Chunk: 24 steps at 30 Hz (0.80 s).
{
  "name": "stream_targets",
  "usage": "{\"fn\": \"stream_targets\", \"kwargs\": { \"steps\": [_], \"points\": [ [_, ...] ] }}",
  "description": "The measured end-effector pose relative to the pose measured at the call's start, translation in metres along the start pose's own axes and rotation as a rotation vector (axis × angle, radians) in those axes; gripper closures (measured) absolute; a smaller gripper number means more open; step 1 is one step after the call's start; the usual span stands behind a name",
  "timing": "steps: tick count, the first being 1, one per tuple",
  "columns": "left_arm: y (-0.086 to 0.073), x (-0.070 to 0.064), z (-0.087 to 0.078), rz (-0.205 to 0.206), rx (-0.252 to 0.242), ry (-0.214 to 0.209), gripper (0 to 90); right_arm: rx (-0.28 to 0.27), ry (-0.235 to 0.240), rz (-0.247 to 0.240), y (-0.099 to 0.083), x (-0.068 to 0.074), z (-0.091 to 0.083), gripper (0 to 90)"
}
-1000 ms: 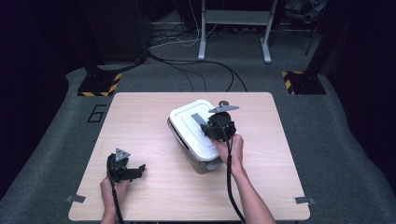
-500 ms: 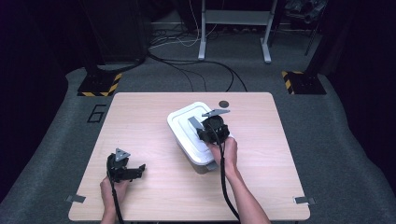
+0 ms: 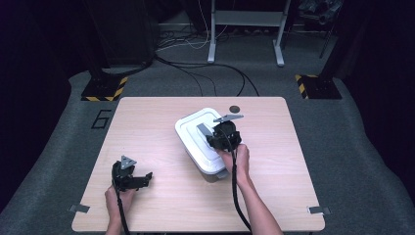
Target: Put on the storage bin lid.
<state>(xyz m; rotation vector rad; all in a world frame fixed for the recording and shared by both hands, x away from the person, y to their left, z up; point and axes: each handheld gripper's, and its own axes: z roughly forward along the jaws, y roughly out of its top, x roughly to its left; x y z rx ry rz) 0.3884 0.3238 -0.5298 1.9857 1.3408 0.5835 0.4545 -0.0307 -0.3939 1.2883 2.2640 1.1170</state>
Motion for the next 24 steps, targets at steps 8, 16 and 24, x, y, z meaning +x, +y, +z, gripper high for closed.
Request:
{"fn": "stream_targets", "kwargs": {
  "steps": [8, 16, 24],
  "points": [
    [0.000, 0.000, 0.000, -0.003, 0.000, 0.000, 8.5, -0.004, 0.023, -0.007, 0.004, -0.002, -0.004, 42.0],
    [0.000, 0.000, 0.000, -0.003, 0.000, 0.000, 8.5, -0.093, 0.017, -0.003, -0.003, -0.015, -0.035, 14.9],
    [0.000, 0.000, 0.000, -0.004, -0.005, 0.000, 8.6, -0.129, -0.029, 0.002, -0.028, -0.040, -0.063, 8.8]
  ]
}}
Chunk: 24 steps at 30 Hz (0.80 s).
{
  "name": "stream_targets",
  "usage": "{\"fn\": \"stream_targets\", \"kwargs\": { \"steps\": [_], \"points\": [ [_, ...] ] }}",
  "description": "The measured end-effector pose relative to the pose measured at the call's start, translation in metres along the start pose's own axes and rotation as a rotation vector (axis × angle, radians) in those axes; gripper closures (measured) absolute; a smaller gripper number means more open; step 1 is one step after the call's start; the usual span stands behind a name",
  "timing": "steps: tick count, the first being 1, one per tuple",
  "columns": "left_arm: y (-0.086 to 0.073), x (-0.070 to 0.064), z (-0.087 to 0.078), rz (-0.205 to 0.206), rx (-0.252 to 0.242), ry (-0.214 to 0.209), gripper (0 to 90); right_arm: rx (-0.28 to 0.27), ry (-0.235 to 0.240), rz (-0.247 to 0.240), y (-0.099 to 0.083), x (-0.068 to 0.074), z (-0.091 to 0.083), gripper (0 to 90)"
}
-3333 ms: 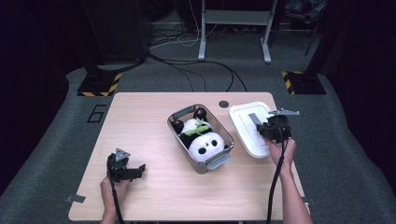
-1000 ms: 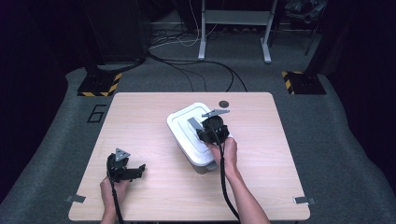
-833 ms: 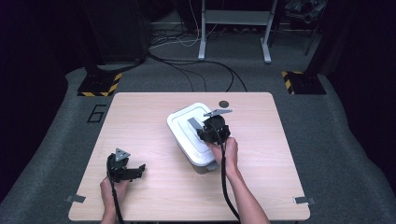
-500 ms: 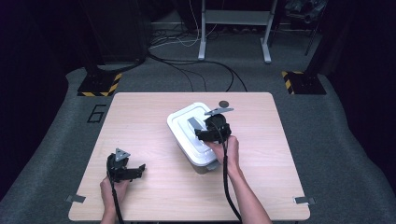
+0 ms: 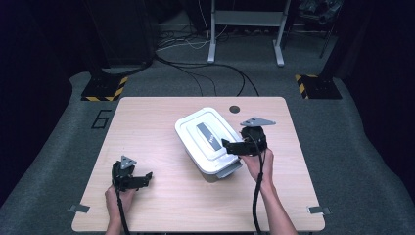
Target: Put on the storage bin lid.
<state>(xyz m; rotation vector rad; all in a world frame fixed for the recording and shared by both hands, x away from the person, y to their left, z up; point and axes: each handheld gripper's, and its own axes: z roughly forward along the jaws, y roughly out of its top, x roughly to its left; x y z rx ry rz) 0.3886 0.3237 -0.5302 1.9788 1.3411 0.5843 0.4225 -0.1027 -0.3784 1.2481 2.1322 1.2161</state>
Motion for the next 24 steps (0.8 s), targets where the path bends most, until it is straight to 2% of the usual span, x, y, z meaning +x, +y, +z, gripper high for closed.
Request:
{"fn": "stream_targets", "kwargs": {
  "steps": [6, 9, 12, 15, 18, 20, 24],
  "points": [
    [0.000, 0.000, 0.000, 0.000, 0.001, 0.000, 8.6, -0.015, -0.049, 0.000, -0.028, -0.019, -0.022, 7.0],
    [0.000, 0.000, 0.000, 0.000, 0.002, 0.000, 8.6, -0.019, -0.072, 0.014, -0.047, -0.028, -0.030, 6.7],
    [0.000, 0.000, 0.000, 0.001, 0.005, 0.000, 8.6, -0.022, -0.102, 0.035, -0.076, -0.040, -0.036, 6.4],
    [0.000, 0.000, 0.000, 0.000, -0.003, 0.000, 8.6, 0.004, -0.125, 0.076, -0.107, -0.052, -0.034, 5.9],
    [0.000, 0.000, -0.001, 0.002, 0.009, -0.001, 8.6, 0.042, -0.148, 0.112, -0.139, -0.064, -0.027, 4.7],
    [0.000, 0.000, 0.000, 0.000, 0.000, 0.000, 8.7, 0.069, -0.170, 0.135, -0.158, -0.071, -0.022, 3.4],
    [0.000, 0.000, 0.000, 0.002, 0.003, 0.000, 8.7, 0.104, -0.237, 0.095, -0.175, -0.077, -0.017, 2.5]
  ]
}}
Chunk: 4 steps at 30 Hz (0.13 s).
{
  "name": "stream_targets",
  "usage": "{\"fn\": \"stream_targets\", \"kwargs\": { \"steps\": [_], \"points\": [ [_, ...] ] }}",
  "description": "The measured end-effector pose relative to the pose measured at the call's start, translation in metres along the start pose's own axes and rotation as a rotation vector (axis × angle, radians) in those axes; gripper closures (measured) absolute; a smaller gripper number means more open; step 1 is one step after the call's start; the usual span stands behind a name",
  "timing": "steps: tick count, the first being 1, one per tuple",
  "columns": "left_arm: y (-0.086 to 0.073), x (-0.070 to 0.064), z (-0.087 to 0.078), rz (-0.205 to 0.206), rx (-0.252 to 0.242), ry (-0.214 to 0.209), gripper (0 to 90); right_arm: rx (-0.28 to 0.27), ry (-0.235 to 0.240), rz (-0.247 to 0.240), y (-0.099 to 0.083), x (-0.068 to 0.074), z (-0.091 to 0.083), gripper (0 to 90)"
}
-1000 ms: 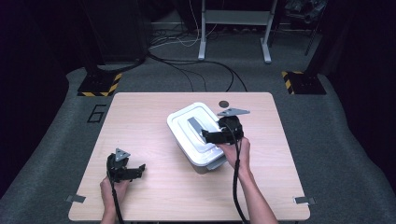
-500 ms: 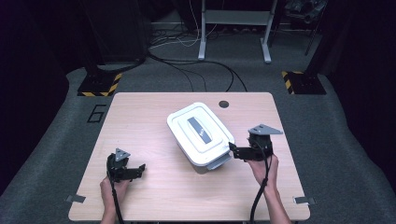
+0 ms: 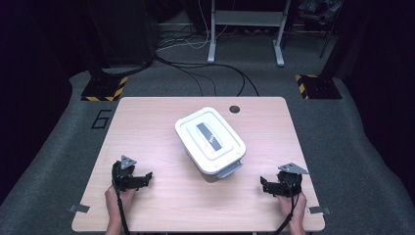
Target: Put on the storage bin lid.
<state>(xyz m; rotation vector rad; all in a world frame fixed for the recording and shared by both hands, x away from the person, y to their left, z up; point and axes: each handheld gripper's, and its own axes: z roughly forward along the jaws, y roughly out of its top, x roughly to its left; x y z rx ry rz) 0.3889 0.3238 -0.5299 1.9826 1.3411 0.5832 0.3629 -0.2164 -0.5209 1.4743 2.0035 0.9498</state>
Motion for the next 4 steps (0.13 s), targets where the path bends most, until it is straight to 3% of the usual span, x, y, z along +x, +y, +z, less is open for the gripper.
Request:
{"fn": "stream_targets", "kwargs": {
  "steps": [4],
  "points": [
    [0.0000, 0.0000, 0.0000, 0.001, 0.000, 0.000, 8.7, 0.055, -0.031, -0.058, -0.0039, 0.0007, 0.0063, 1.0]
  ]
}}
